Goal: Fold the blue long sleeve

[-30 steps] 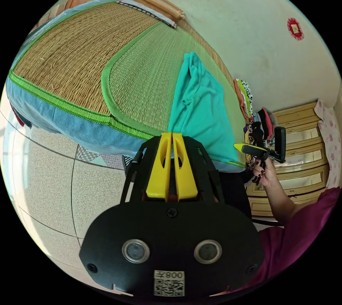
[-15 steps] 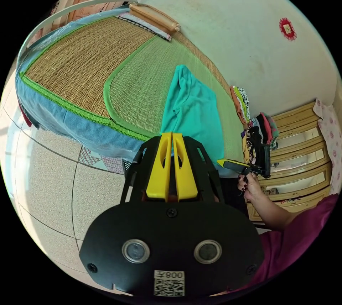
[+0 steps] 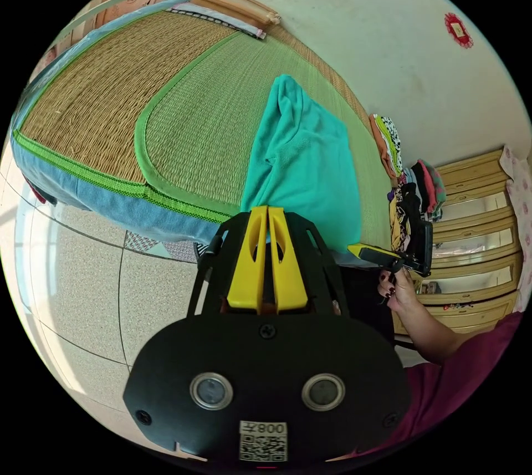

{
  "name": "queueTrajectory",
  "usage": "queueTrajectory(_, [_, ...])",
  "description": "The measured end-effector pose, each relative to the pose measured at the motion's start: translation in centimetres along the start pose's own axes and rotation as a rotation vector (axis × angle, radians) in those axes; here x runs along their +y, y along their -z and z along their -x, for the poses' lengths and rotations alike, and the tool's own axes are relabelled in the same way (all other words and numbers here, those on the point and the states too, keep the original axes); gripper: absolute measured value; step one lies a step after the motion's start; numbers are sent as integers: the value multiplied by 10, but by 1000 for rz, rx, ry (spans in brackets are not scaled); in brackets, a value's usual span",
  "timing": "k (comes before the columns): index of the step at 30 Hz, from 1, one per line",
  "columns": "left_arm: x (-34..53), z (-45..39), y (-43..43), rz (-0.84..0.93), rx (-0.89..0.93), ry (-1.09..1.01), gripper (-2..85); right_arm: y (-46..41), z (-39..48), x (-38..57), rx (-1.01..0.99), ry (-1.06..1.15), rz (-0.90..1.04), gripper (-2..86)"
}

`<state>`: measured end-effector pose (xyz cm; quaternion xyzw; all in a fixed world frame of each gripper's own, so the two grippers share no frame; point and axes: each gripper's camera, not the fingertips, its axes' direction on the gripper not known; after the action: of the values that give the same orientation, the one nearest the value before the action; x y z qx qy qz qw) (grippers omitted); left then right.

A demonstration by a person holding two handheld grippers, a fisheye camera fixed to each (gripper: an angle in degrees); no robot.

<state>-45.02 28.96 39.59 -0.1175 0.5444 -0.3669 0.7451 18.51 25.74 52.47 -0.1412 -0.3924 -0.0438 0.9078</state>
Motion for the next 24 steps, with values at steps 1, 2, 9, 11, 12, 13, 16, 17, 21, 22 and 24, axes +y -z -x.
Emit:
queueTrajectory(1, [0,-3,0,-20,6,-12,1,2,-5,3,-18,-8,-3,1])
queueTrajectory(2, [0,-3,-1,-26,10,-17,1,3,-10,6,-31,-14,-6,1])
queueTrajectory(9, [-9,3,-26,33,39,31,1,10,-30,24,-83,-53,-4,1])
queueTrajectory(11, [-7,-4,-26,23,34,3,1,13,-37,37,-95,-71,4,0])
queueTrajectory(12, [-5,-9,-27,21,53,-18,2,14,-39,41,-101,-74,4,0])
queueTrajectory(13, [-3,-13,-30,27,92,-36,3,16,-44,49,-114,-86,3,0])
queueTrajectory(16, [2,-26,-43,70,205,-85,5,22,-59,73,-146,-128,-13,1])
queueTrajectory(17, [3,-29,-46,84,221,-93,6,26,-65,83,-158,-146,-23,1])
queueTrajectory(21, [-2,-45,-79,233,339,-101,24,37,-83,112,-184,-192,-59,1])
queueTrajectory(22, [-3,-48,-90,271,386,-87,33,40,-88,122,-197,-200,-72,1])
queueTrajectory(24, [-5,-50,-108,306,437,-55,48,45,-94,135,-210,-210,-91,1])
